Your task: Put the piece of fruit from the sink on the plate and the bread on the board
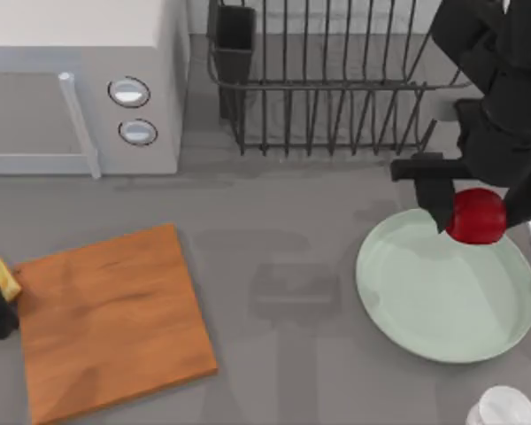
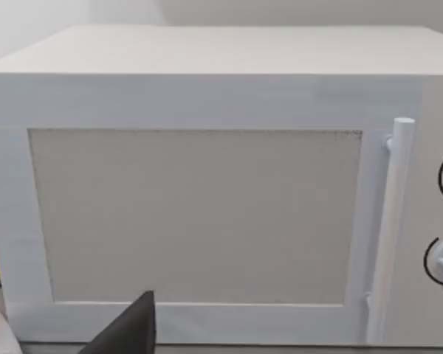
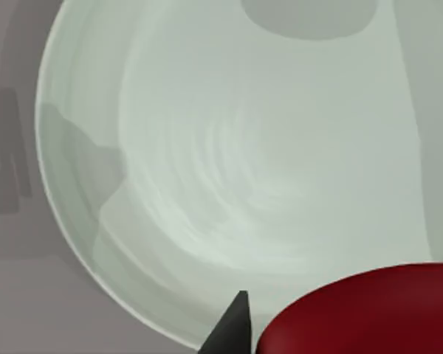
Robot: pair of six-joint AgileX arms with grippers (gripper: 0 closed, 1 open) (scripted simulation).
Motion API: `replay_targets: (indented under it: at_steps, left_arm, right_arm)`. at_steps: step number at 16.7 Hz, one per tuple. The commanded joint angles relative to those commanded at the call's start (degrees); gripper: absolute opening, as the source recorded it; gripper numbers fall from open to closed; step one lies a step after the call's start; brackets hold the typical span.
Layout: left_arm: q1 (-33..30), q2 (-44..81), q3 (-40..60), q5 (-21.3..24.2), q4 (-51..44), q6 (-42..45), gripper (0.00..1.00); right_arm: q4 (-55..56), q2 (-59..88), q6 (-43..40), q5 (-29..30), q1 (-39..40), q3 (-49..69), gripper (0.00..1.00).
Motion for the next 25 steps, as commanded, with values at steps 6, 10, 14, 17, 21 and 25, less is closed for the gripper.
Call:
replay_targets:
  at_steps: [6, 10, 14, 17, 21, 25]
  left_arm:
    - [0.0, 0.0, 0.0, 0.0, 0.0, 0.0, 1.0]
    - [0.0, 0.0, 0.0, 0.0, 0.0, 0.0, 1.0]
    - [0.0, 0.0, 0.0, 0.0, 0.0, 0.0, 1.0]
    - [0.0, 0.0, 0.0, 0.0, 0.0, 0.0, 1.0]
    - [0.0, 0.0, 0.0, 0.0, 0.0, 0.0, 1.0]
    - [0.0, 0.0, 0.0, 0.0, 0.0, 0.0, 1.0]
  right_arm:
    - [0.0, 0.0, 0.0, 0.0, 0.0, 0.0, 0.38]
    - [0.0, 0.0, 0.0, 0.0, 0.0, 0.0, 0.68]
    - [0.0, 0.0, 0.0, 0.0, 0.0, 0.0, 0.98]
    - [0.0, 0.0, 0.0, 0.0, 0.0, 0.0, 1.0]
    - [0.0, 0.0, 0.0, 0.0, 0.0, 0.0, 1.0]
    - [0.4, -0.5, -0.1, 0.0, -0.2, -0.4, 1.0]
